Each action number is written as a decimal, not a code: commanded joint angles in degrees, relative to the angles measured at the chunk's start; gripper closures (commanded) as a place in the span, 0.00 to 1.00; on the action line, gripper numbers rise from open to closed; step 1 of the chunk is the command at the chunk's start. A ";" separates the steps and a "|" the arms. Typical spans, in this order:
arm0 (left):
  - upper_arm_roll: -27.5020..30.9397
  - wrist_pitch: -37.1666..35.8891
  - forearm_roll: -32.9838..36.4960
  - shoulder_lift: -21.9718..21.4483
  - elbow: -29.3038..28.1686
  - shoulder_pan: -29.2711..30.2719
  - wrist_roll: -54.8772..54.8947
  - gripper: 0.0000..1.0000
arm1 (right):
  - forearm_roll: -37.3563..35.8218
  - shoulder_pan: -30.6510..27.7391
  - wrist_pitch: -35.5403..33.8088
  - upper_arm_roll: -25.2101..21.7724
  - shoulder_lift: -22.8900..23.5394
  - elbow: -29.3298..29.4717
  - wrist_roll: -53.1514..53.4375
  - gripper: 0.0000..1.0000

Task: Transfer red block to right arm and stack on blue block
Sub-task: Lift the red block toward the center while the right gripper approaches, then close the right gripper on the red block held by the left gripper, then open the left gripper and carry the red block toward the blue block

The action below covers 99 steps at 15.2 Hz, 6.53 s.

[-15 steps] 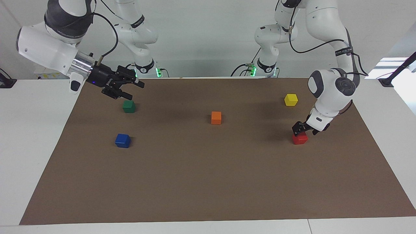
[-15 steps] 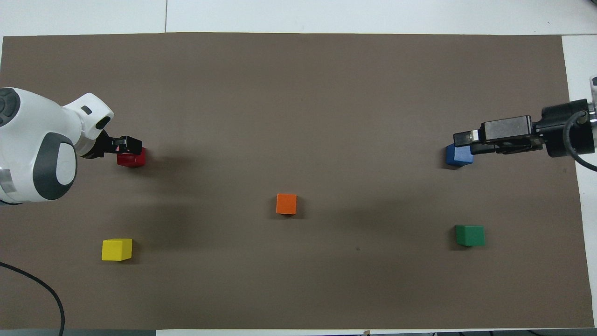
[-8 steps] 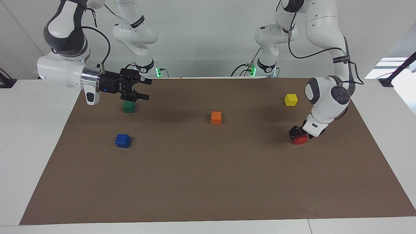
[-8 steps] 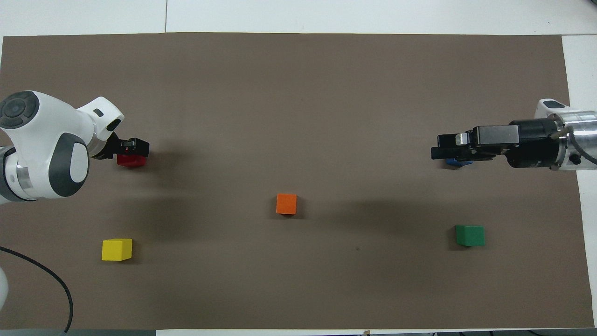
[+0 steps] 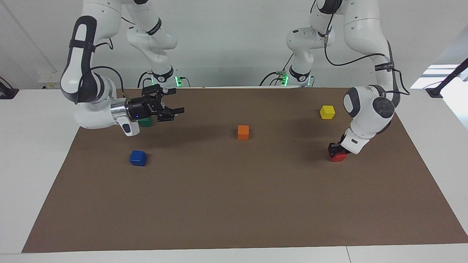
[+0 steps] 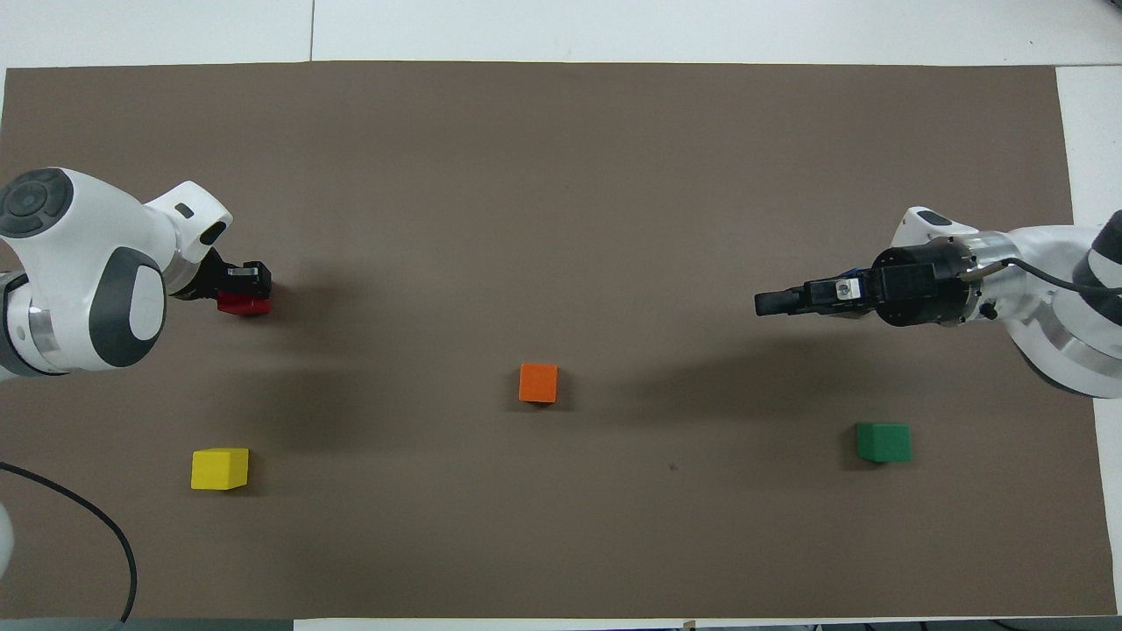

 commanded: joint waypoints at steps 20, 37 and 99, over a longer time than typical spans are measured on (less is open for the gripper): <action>-2.02 -27.14 -52.14 -19.34 5.50 -0.14 -74.57 1.00 | 20.09 13.63 -4.28 0.80 6.51 -4.84 -6.46 0.00; -2.46 8.63 -69.04 -29.82 -13.51 -27.04 -85.38 1.00 | 25.64 19.53 2.05 0.80 6.43 -5.63 -9.01 0.00; -1.94 -8.83 -59.06 -24.90 -11.94 -0.94 -66.33 0.00 | -13.51 12.24 35.45 0.19 -3.24 11.23 27.25 1.00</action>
